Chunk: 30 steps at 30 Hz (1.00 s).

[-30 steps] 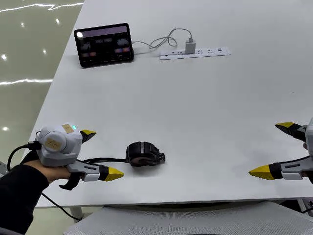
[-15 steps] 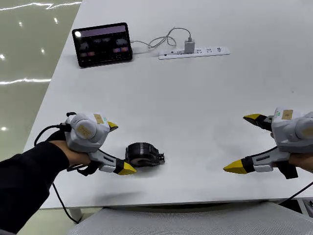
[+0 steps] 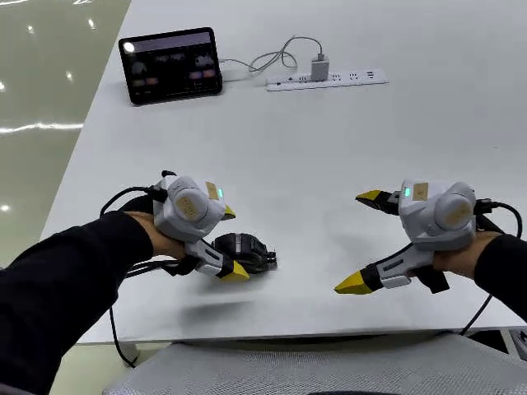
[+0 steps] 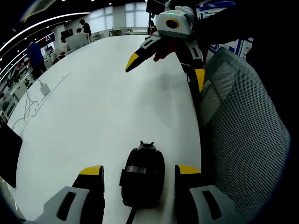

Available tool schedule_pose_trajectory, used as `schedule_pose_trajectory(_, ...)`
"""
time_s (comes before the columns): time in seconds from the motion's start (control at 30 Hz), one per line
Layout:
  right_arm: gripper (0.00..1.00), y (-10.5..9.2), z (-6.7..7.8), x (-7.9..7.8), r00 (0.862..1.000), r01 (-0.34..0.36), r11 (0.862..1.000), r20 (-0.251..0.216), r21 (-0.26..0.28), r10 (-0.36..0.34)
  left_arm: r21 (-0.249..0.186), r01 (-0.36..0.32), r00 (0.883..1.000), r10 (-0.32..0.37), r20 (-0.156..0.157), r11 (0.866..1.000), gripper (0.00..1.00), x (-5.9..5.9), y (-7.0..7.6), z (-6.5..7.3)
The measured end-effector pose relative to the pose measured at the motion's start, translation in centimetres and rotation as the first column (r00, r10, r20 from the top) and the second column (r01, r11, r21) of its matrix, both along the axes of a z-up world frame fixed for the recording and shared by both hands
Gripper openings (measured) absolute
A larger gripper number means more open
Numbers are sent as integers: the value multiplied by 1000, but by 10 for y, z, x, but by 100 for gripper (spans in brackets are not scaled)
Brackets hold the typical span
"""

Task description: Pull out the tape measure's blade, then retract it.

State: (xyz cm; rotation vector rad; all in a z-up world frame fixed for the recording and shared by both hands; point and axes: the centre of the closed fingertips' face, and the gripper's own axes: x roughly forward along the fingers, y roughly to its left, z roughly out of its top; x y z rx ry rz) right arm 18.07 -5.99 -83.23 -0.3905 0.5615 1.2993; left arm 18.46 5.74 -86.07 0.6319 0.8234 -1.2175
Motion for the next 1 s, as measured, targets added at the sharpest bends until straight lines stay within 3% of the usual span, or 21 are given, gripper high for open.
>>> schedule_pose_trajectory(0.17, 90, 18, -7, 0, 999, -54, 999, 5, -1, 54, 36, 35, 999, -35, 18, 999, 44, 0, 3, -6)
schedule_pose_trajectory(0.23, 87, 26, -8, 1, 997, -73, 997, 9, 0, 73, 62, 41, 998, -43, 36, 997, 35, 3, 6, -8)
schedule_pose_trajectory(0.27, 86, 31, -9, 1, 997, -77, 997, 3, 3, 77, 54, 57, 998, -58, 26, 997, 33, 1, 4, -9)
schedule_pose_trajectory(0.5, 70, 54, -19, -6, 990, -138, 990, -14, -9, 138, 76, 137, 989, -140, 45, 988, 32, -3, 5, -7)
schedule_pose_trajectory(0.63, 64, 66, -29, -12, 984, -178, 984, -17, -30, 177, 70, 130, 990, -133, 42, 989, 32, -3, 5, -7)
schedule_pose_trajectory(0.73, 51, 73, -36, -14, 980, -197, 979, -25, -47, 196, 74, 134, 989, -137, 47, 988, 32, -3, 5, -8)
schedule_pose_trajectory(1.0, 39, 88, -54, -13, 975, -220, 972, -34, -82, 218, 71, 112, 992, -115, 44, 991, 32, -3, 6, -9)
